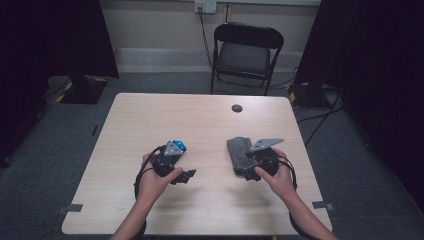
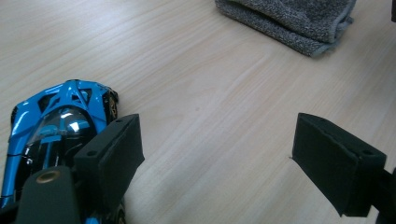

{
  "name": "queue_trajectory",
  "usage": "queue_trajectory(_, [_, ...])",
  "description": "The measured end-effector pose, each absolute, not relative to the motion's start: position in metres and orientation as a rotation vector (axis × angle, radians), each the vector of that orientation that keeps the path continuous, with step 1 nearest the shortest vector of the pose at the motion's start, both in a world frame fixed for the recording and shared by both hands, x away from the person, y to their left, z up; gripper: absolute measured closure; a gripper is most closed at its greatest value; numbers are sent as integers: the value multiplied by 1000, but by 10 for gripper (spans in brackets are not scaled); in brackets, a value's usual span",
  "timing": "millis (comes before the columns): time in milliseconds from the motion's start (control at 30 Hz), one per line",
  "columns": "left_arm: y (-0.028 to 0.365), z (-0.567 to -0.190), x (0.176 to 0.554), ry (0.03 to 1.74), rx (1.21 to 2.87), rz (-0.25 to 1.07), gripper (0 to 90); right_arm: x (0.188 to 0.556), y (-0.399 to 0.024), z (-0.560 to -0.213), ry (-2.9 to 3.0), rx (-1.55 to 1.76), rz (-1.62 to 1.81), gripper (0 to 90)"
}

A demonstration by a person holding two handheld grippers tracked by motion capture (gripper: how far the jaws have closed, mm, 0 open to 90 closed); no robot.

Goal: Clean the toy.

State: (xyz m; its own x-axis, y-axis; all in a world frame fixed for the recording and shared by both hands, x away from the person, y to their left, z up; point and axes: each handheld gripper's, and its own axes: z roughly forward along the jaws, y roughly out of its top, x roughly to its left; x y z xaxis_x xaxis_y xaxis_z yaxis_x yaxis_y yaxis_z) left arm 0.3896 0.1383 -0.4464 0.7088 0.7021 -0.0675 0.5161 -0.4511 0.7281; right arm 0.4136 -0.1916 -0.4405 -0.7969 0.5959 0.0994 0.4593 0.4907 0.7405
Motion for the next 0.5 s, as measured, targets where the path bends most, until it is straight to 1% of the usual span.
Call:
queue_trajectory(233, [137,-447,382,904,2162,294,159,408,-188,-431,2571,883,1201,159])
queue_trajectory(500, [133,-452,372,887,2165,278,159,394,-176,-432,2596,823,1226,163])
